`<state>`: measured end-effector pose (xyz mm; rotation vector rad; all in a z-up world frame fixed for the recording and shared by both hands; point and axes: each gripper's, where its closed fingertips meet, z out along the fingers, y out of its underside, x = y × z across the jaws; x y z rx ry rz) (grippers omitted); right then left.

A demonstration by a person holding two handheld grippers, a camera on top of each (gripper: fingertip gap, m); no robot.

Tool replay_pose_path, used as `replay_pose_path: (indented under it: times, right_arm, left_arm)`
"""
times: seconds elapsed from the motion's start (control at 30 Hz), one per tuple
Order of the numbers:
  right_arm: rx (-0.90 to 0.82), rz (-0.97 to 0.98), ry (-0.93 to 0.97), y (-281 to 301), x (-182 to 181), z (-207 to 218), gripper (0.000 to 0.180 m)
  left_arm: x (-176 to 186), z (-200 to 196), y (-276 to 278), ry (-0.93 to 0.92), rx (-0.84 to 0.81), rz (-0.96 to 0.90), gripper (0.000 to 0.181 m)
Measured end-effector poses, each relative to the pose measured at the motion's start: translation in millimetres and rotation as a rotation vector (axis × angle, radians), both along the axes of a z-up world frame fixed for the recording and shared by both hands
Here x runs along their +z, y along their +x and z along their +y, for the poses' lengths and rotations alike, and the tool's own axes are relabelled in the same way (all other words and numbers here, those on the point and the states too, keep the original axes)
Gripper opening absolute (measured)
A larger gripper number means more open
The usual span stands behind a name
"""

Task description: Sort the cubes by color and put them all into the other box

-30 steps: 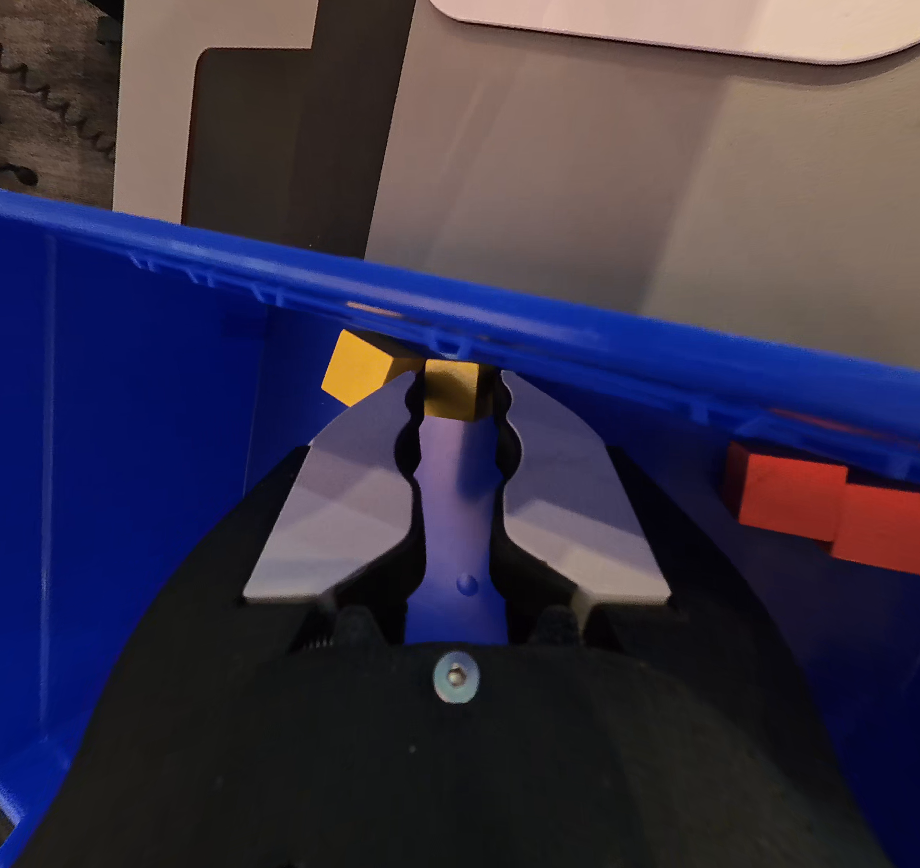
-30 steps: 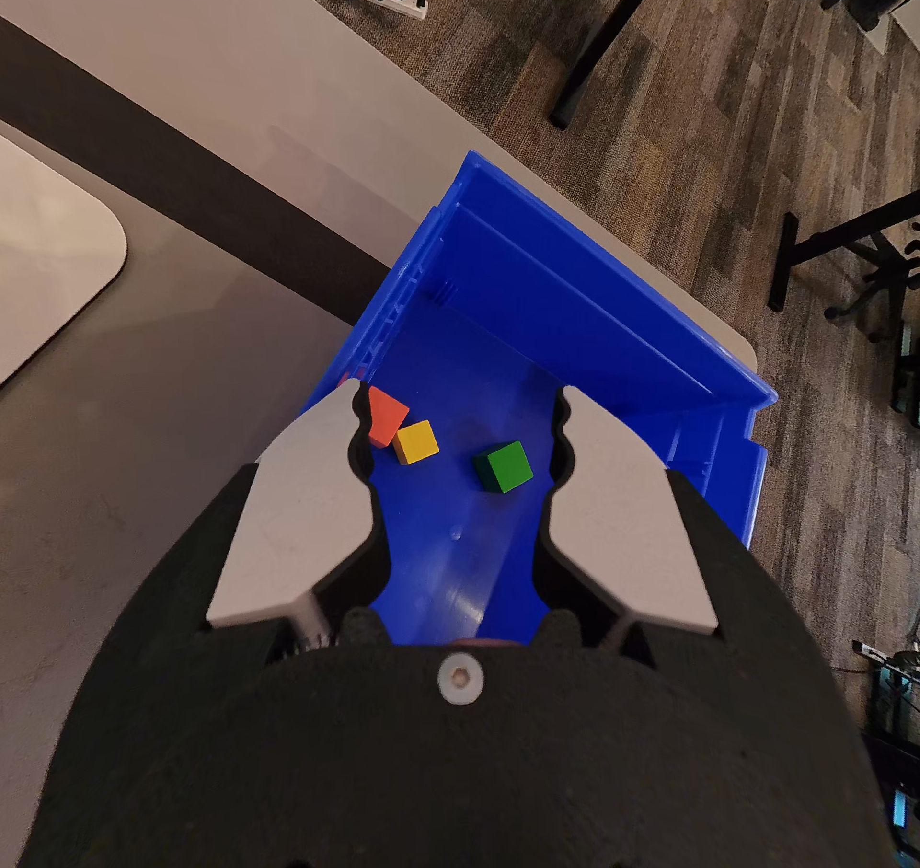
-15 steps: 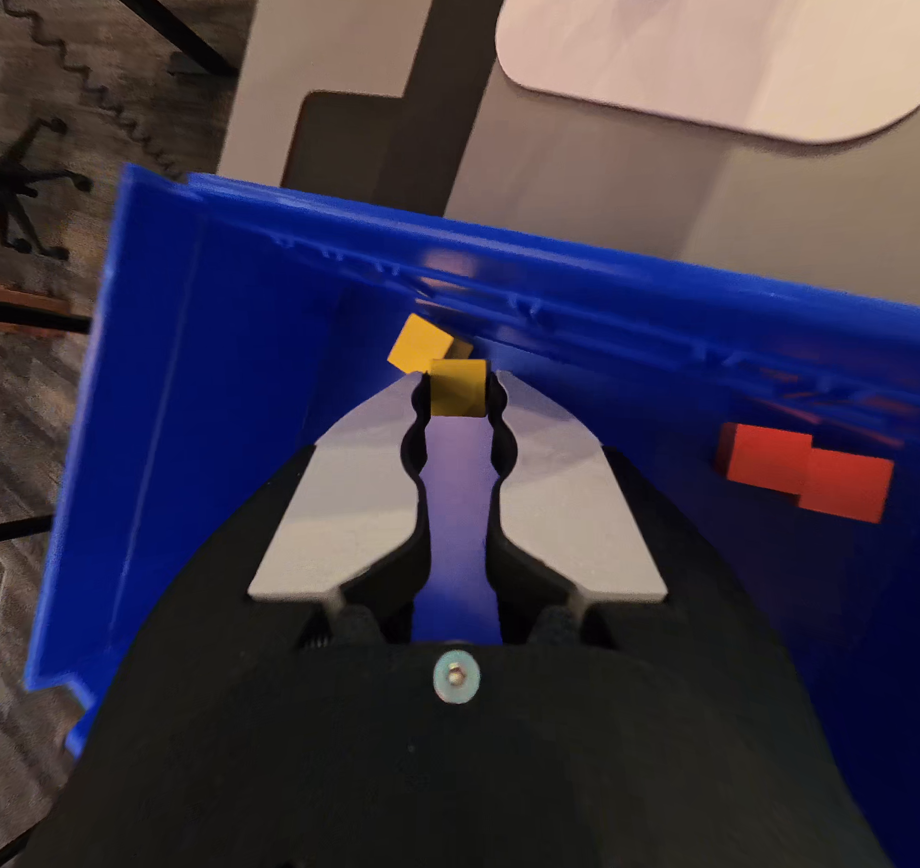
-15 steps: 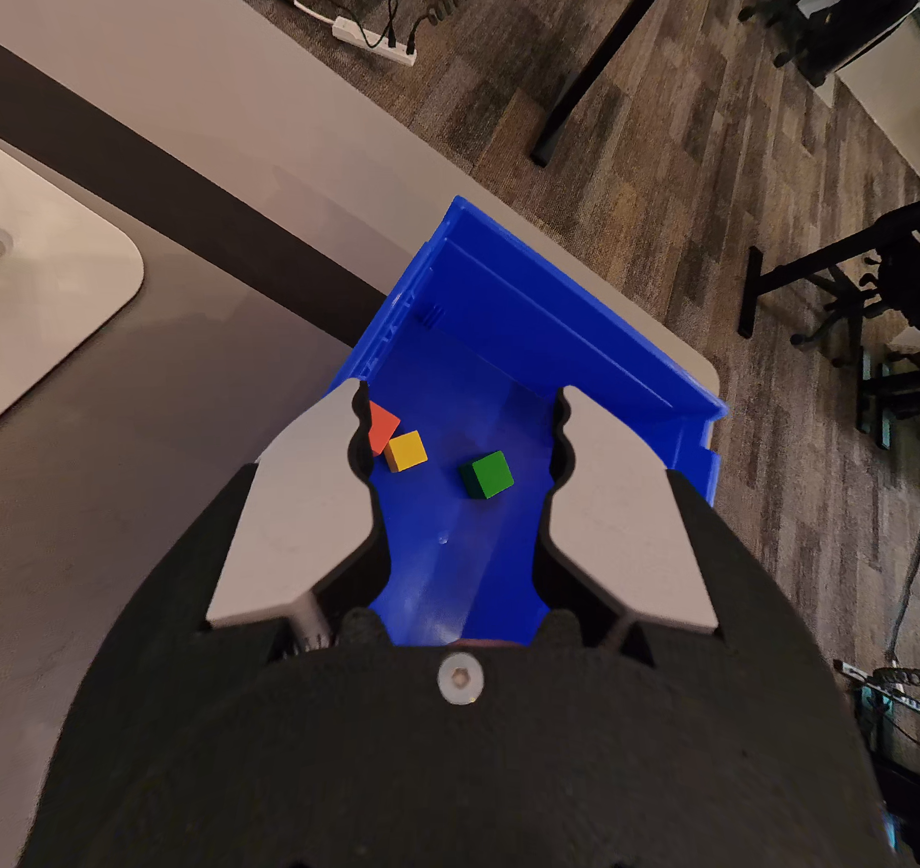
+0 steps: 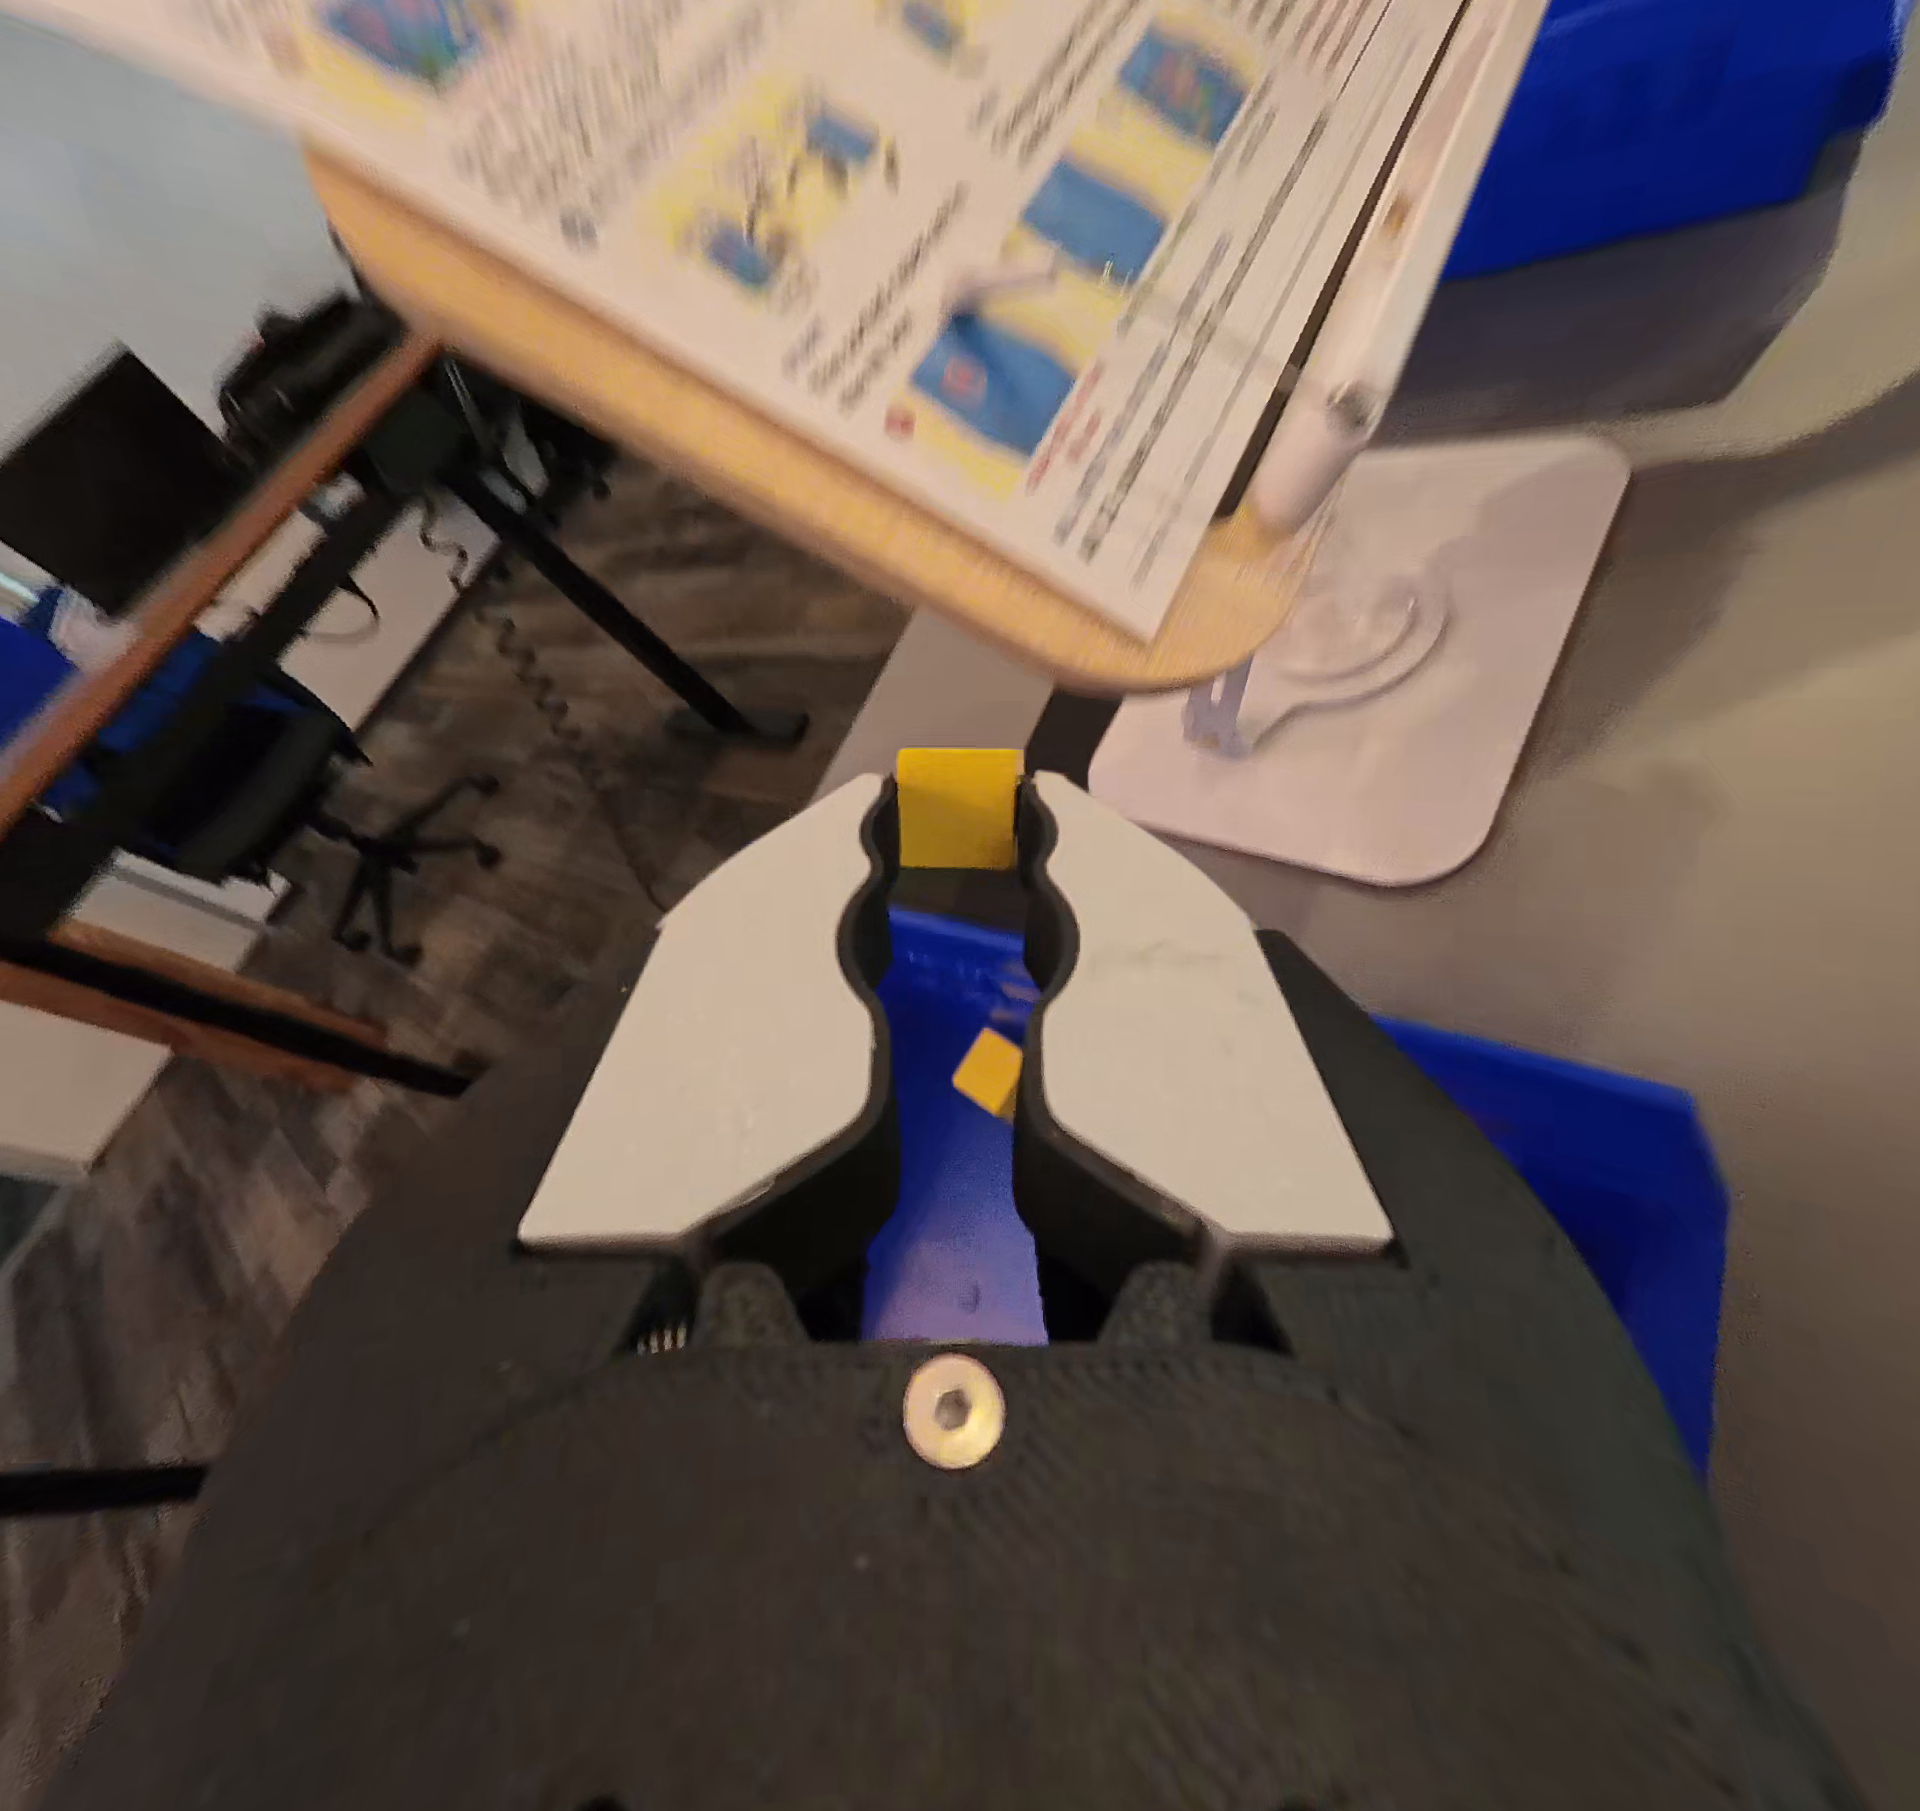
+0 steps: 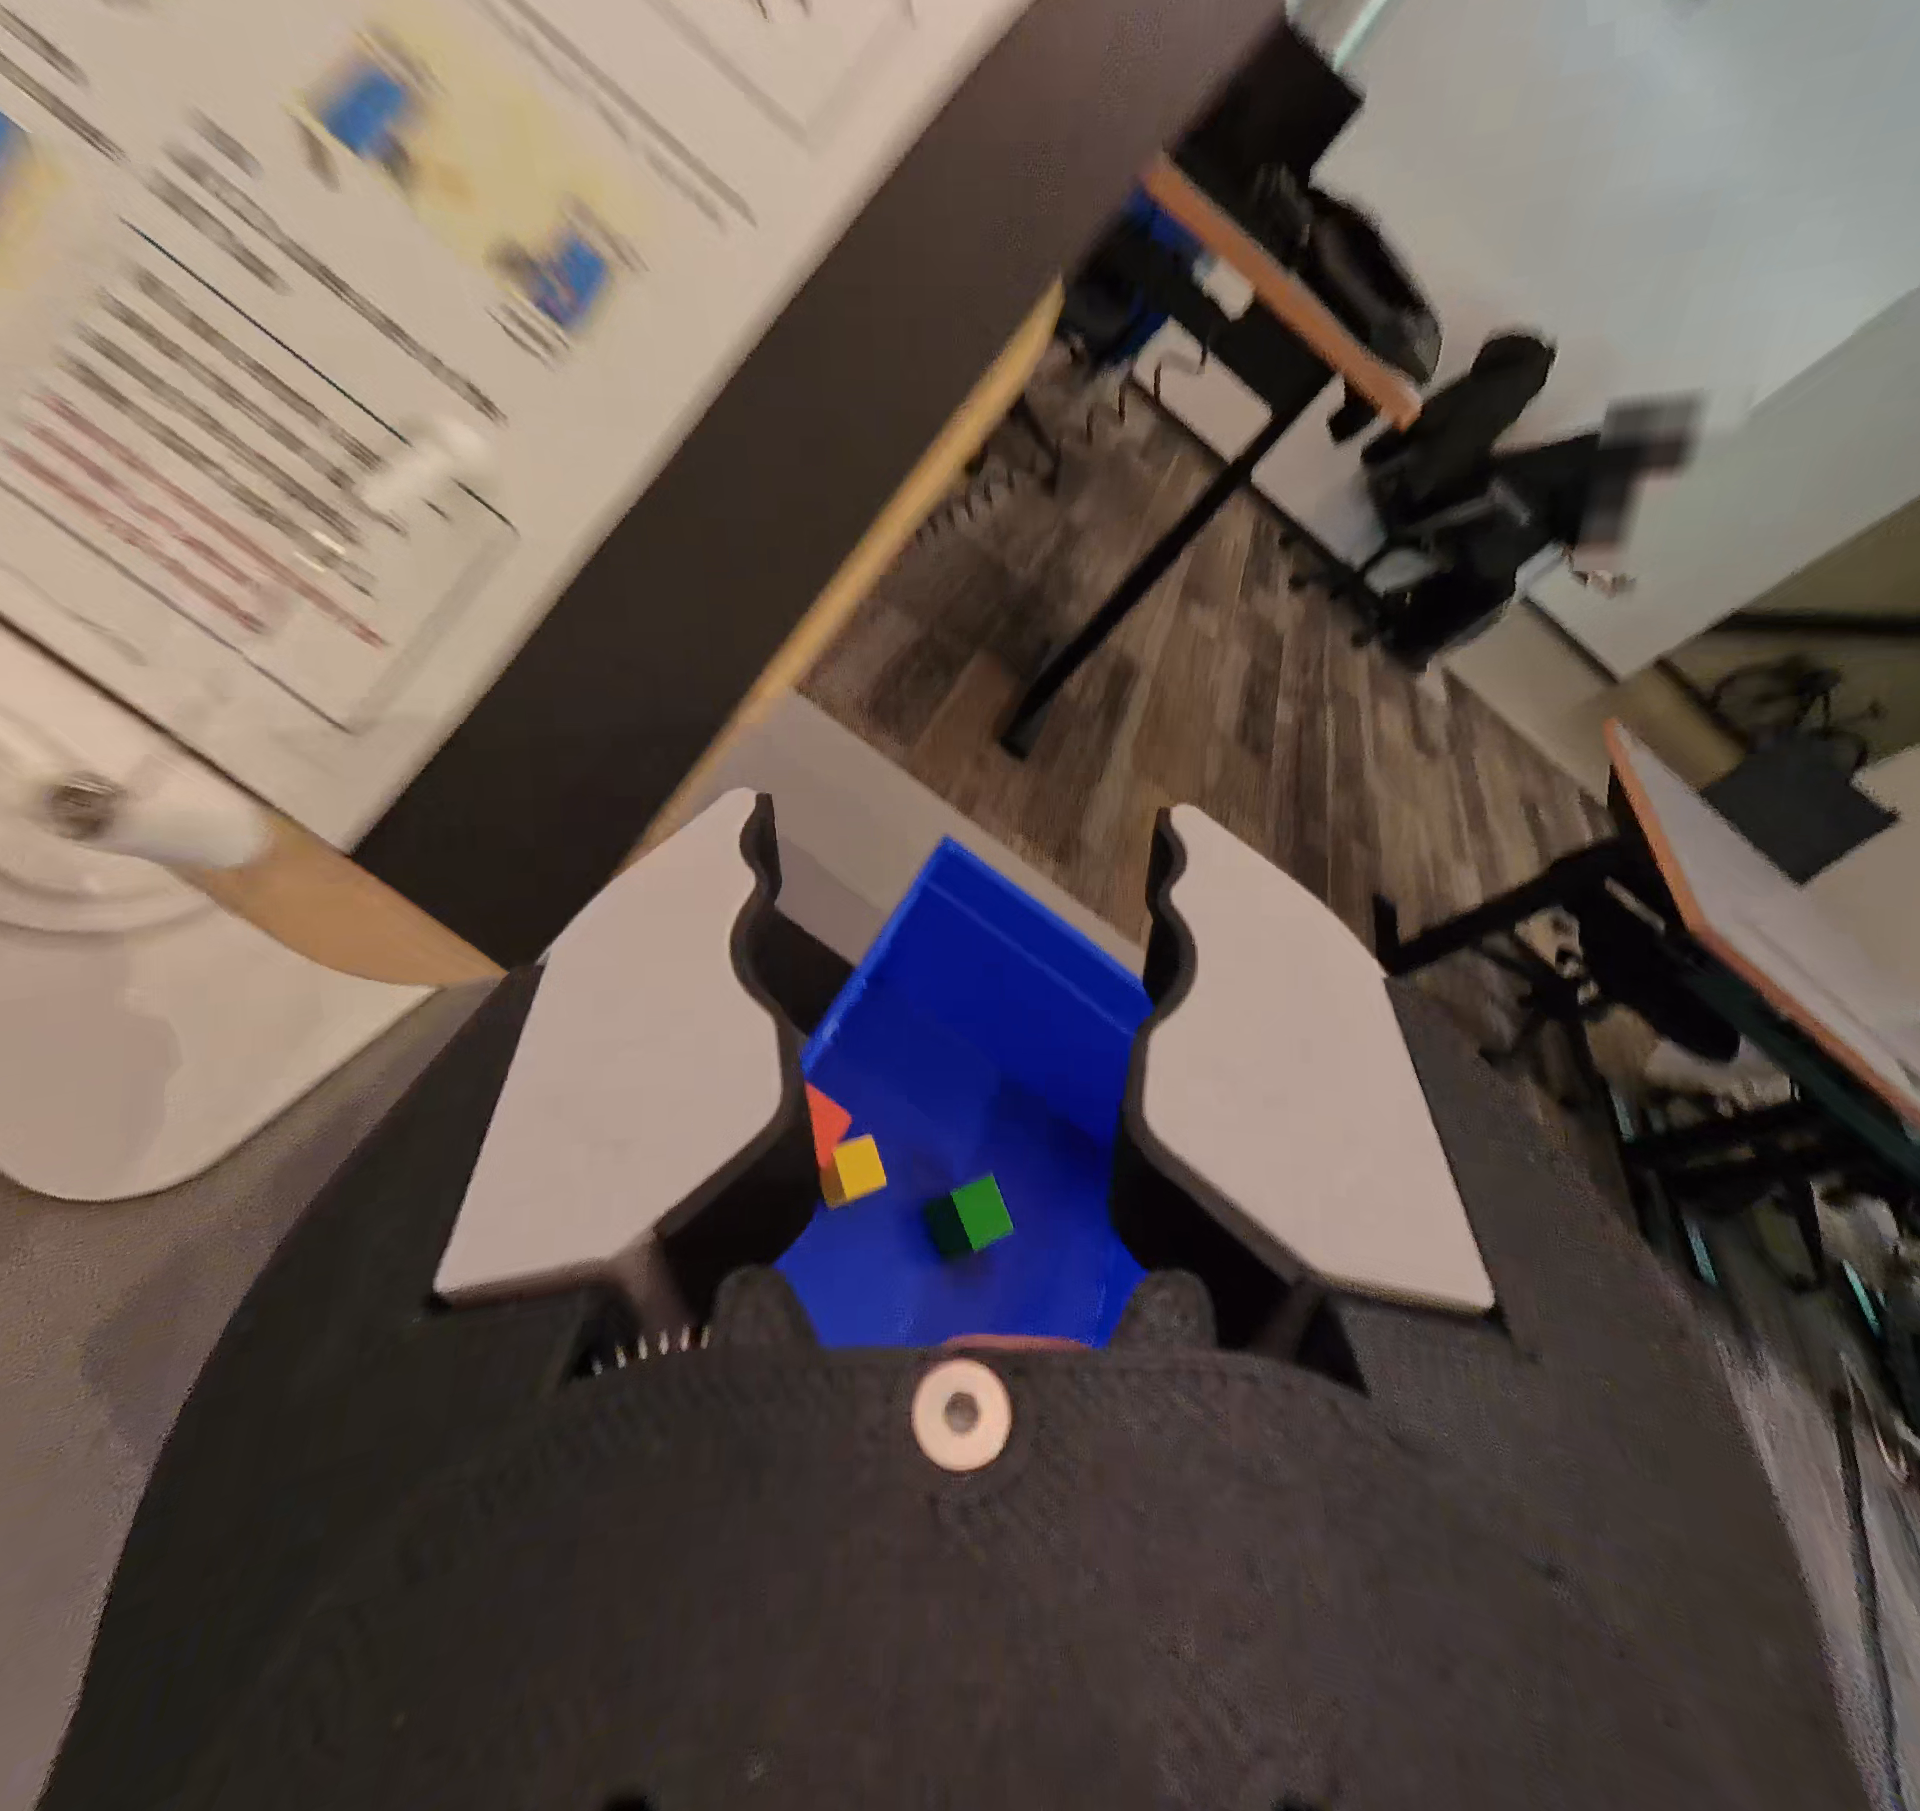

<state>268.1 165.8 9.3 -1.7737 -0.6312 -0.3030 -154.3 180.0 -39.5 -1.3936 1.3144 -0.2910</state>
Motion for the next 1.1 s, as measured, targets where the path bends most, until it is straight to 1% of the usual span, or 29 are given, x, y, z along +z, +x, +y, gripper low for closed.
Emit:
replay_pose_path:
  times: [0.03,0.1,0.2,0.3,0.37,0.43,0.57,0.63,0.77,0.97,1.1]
  right_arm:
    - [0.033,0.007,0.028,-11,10,-7,0.069]
    - [0.147,0.065,0.043,-42,22,-22,0.068]
    - [0.4,0.232,0.011,-104,32,-49,0.067]
    - [0.7,0.467,-0.083,-164,36,-82,0.065]
    - [0.896,0.608,-0.183,-198,36,-106,0.064]
    - [1.047,0.712,-0.272,-220,34,-126,0.065]
    - [1.289,0.859,-0.403,-247,36,-161,0.068]
    - [1.383,0.894,-0.451,-256,36,-176,0.066]
    - [1.52,0.935,-0.486,-267,38,-200,0.064]
    - [1.648,0.95,-0.513,-278,38,-226,0.062]
    - [1.701,0.964,-0.536,-280,37,-235,0.049]
  left_arm:
    - [11,-9,5,0.031,-0.021,-0.019,0.021]
    - [33,-29,17,0.098,-0.069,-0.059,0.021]
    - [59,-59,37,0.201,-0.128,-0.096,0.021]
    - [79,-91,58,0.3,-0.191,-0.129,0.021]
    - [88,-114,75,0.36,-0.248,-0.146,0.021]
    - [93,-135,90,0.429,-0.282,-0.135,0.021]
    - [103,-176,117,0.544,-0.351,-0.142,0.021]
    - [104,-189,127,0.596,-0.369,-0.133,0.021]
    - [99,-211,143,0.651,-0.412,-0.108,0.021]
    - [89,-228,160,0.721,-0.437,-0.079,0.021]
    - [83,-233,167,0.78,-0.428,-0.043,0.021]
